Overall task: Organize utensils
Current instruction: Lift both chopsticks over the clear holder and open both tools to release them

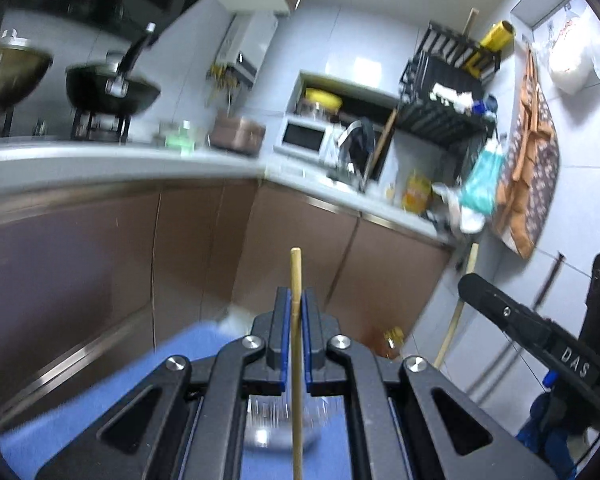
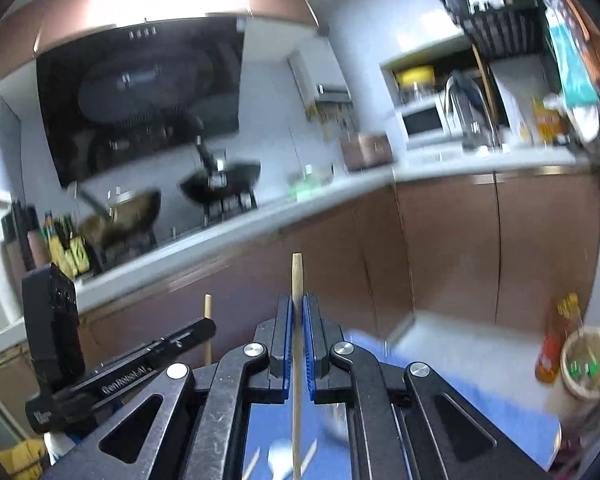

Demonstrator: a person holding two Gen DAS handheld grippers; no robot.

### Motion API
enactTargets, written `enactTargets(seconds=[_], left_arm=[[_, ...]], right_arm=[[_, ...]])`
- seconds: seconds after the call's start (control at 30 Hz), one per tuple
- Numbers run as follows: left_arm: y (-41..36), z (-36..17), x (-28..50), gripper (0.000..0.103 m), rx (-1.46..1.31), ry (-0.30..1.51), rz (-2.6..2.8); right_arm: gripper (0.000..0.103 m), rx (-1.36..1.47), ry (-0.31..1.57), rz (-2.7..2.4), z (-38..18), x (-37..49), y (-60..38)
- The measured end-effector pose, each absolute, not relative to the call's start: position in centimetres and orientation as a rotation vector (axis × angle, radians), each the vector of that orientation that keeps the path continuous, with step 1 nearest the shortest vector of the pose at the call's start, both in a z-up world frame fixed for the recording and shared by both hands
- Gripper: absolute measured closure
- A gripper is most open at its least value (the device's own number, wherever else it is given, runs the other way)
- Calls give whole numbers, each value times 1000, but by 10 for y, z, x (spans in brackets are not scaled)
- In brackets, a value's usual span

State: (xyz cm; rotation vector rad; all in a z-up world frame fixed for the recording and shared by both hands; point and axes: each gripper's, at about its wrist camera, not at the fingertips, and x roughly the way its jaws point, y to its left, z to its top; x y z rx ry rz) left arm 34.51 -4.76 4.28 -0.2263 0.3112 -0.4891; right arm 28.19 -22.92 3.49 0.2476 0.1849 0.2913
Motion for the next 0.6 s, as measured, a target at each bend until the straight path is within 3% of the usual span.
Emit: enactTargets(seconds=[0.2, 0.6], left_arm=[[-76, 45, 399, 99, -238, 225, -430], [-112, -35, 454, 98, -235, 201, -307]], right_arm=[[97, 218, 111, 244, 31, 336, -232], [97, 162, 148, 132, -56, 384, -240]])
